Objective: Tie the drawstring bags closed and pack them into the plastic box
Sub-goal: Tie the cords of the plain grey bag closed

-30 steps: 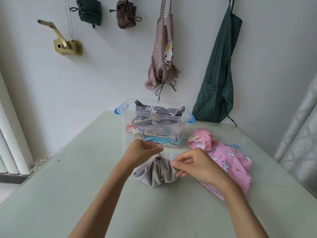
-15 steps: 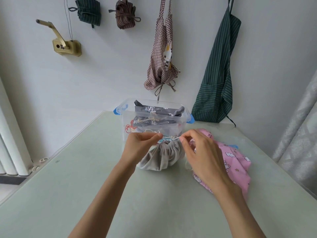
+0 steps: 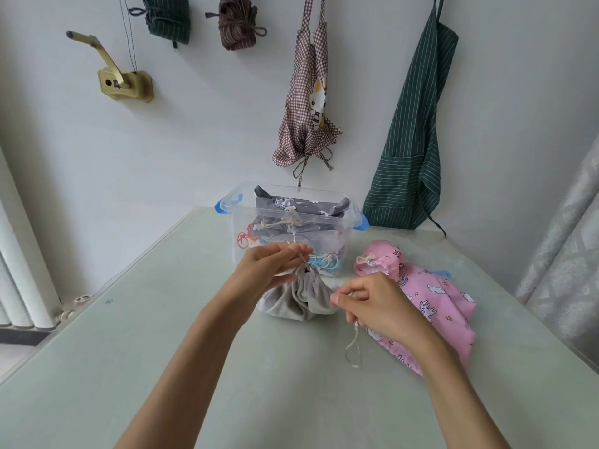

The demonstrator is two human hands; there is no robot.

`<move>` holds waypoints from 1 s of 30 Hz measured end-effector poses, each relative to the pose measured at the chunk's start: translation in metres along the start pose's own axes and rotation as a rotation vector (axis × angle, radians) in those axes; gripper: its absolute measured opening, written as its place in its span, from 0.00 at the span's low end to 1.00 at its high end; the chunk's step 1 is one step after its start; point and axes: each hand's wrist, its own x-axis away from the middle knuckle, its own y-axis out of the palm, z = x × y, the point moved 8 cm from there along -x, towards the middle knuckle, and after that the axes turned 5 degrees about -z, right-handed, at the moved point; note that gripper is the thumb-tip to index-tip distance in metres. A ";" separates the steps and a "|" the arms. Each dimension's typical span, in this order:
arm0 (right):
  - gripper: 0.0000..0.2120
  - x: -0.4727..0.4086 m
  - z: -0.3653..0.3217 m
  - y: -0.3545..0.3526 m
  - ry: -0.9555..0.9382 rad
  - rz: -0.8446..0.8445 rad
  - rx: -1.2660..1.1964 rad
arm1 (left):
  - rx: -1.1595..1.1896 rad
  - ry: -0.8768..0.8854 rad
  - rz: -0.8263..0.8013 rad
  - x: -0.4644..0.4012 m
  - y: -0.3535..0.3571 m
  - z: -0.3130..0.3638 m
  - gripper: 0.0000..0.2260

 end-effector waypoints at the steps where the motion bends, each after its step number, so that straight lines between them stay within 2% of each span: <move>1: 0.07 0.000 0.002 0.001 0.020 -0.005 0.016 | 0.030 -0.008 -0.014 0.000 0.004 -0.001 0.10; 5: 0.10 0.001 0.004 0.004 0.074 -0.052 0.035 | 0.170 -0.021 -0.019 -0.001 0.012 -0.002 0.10; 7: 0.12 0.003 0.002 0.006 0.081 -0.105 -0.026 | 0.159 -0.025 -0.052 0.000 0.015 -0.001 0.10; 11: 0.08 0.014 0.001 0.015 0.135 -0.330 -0.050 | -0.125 -0.056 -0.164 0.003 0.019 -0.003 0.10; 14: 0.12 0.024 0.006 0.017 0.180 -0.476 0.018 | -0.419 -0.137 -0.327 0.008 0.029 -0.015 0.09; 17: 0.18 0.020 0.007 0.000 0.158 -0.368 -0.129 | -0.603 -0.219 -0.483 0.017 0.042 -0.028 0.10; 20: 0.21 0.013 0.007 -0.011 0.115 -0.226 -0.261 | -0.669 -0.289 -0.604 0.023 0.056 -0.039 0.08; 24: 0.26 0.006 0.017 -0.008 0.186 -0.123 -0.222 | -0.648 -0.350 -0.699 0.028 0.064 -0.046 0.12; 28: 0.20 -0.001 0.017 -0.011 0.155 0.026 -0.280 | -0.665 -0.345 -0.769 0.036 0.077 -0.049 0.14; 30: 0.15 -0.003 0.003 -0.003 0.055 -0.025 -0.323 | -0.728 -0.283 -0.749 0.032 0.078 -0.050 0.11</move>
